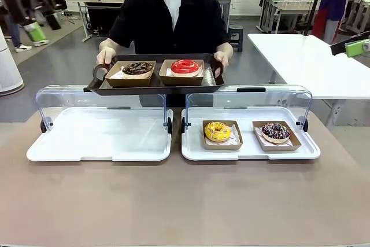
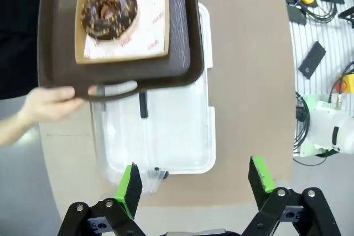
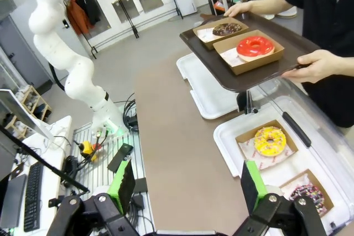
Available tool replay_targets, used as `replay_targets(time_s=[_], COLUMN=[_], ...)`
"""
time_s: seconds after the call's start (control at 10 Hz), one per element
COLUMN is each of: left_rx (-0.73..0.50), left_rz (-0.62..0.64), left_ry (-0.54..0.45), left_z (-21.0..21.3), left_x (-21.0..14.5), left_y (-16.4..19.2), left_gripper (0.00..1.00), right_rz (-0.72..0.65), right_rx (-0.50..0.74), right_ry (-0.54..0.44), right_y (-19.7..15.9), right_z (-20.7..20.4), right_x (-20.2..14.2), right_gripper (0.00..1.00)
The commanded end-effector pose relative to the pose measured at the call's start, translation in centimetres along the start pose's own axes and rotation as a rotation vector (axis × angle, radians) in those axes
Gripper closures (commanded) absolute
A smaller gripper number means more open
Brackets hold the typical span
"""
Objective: Provide the desired donut to the person.
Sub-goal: Place the picked Paper togo box onto the Handle tray extended by the person.
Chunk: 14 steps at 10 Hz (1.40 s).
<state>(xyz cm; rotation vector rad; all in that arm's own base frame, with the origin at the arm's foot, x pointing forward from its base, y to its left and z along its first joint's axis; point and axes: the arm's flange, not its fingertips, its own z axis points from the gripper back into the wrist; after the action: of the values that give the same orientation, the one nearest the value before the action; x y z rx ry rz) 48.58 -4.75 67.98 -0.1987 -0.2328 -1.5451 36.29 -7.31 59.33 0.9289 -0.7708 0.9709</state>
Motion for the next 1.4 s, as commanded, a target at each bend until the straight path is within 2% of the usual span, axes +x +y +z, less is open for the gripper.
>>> replay_targets(time_s=[0.0, 0.2, 0.5, 0.6, 1.3], left_rx=[0.004, -0.024, -0.017, -0.032, -0.032], left_rz=[0.004, 0.038, 0.047, 0.066, 0.066], left_ry=[-0.088, -0.136, -0.137, -0.112, -0.112], left_z=[-0.3, -1.0, -3.2, -1.5, -1.5], left_x=[-3.9, -7.8, -10.9, -9.8, -9.8], left_y=[-0.9, -0.6, -0.2, -0.2, -0.2], left_gripper=[0.00, 0.00, 0.00, 0.00, 0.00], right_rz=[0.013, 0.013, 0.013, 0.013, 0.013], right_rx=[0.008, 0.008, 0.008, 0.008, 0.008], right_ry=[-0.013, -0.013, -0.013, -0.013, -0.013], right_y=[0.0, 0.0, 0.0, 0.0, 0.0], right_z=[-0.1, -0.1, -0.1, -0.1, -0.1], right_x=[0.2, 0.2, 0.2, 0.2, 0.2], right_gripper=[0.00, 0.00, 0.00, 0.00, 0.00])
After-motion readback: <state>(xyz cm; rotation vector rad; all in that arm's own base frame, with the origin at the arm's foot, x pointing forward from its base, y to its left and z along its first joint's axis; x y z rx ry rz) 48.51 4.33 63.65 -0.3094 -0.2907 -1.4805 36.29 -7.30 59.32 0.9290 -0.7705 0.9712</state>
